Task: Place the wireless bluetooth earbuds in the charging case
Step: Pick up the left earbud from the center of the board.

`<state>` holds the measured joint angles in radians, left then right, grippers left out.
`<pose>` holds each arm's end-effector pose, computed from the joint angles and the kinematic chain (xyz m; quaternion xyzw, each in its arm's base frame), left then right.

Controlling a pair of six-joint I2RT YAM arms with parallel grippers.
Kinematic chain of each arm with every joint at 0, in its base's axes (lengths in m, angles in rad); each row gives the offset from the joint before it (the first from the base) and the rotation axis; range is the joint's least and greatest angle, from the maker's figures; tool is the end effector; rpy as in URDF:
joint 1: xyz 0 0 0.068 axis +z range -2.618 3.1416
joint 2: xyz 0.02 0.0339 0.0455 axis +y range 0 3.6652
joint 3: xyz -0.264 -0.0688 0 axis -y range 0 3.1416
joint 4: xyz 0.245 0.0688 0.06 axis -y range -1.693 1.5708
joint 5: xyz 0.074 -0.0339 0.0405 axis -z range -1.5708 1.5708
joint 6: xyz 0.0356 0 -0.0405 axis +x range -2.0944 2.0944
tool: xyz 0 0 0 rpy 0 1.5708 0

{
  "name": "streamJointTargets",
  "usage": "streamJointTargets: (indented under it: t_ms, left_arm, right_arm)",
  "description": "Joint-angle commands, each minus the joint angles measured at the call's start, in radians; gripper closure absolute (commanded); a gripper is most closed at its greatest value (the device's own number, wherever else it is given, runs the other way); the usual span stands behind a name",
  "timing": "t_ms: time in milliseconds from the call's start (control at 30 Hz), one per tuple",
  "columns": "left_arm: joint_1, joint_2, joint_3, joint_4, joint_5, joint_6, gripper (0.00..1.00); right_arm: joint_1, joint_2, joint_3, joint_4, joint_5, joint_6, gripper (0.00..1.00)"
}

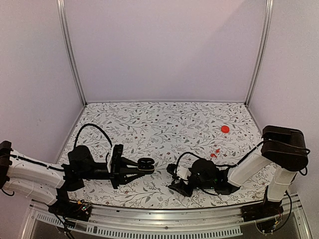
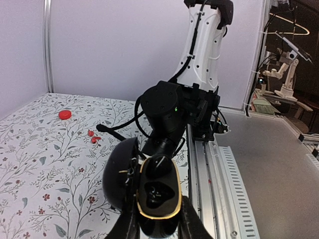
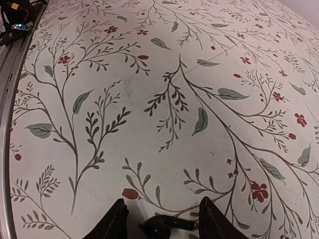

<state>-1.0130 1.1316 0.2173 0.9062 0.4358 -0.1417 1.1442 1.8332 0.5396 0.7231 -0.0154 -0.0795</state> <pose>0.0990 -0.1870 0.1941 0.4305 0.5642 -0.5039 0.4924 0.1259 0.2783 0.0900 -0.5070 0.7162 0.2492 0.4098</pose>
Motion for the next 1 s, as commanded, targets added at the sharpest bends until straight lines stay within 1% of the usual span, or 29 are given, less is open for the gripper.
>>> streamJointTargets:
  t_ms: [0, 167, 300, 500, 667, 967]
  left_arm:
    - [0.016, -0.005, -0.012, 0.017, -0.003, 0.009, 1.0]
    - [0.016, -0.004, -0.013, 0.018, -0.002, 0.009, 1.0]
    - [0.016, -0.008, -0.013, 0.014, -0.002, 0.009, 1.0]
    - [0.017, -0.009, -0.013, 0.013, 0.006, 0.002, 1.0]
    - [0.018, -0.019, -0.015, 0.009, 0.005, 0.0, 1.0]
    - [0.02, -0.028, -0.015, 0.002, 0.009, 0.0, 1.0]
  right_arm:
    - [-0.001, -0.089, -0.047, -0.004, -0.105, -0.029, 0.52]
    - [0.001, -0.136, 0.003, -0.18, -0.081, -0.05, 0.55]
    - [0.004, -0.179, 0.031, -0.281, -0.059, -0.062, 0.56]
    - [0.003, -0.175, 0.127, -0.478, -0.073, -0.113, 0.59]
    - [-0.007, -0.159, 0.18, -0.577, -0.064, -0.154, 0.6]
    - [-0.027, -0.146, 0.219, -0.66, -0.04, -0.201, 0.59]
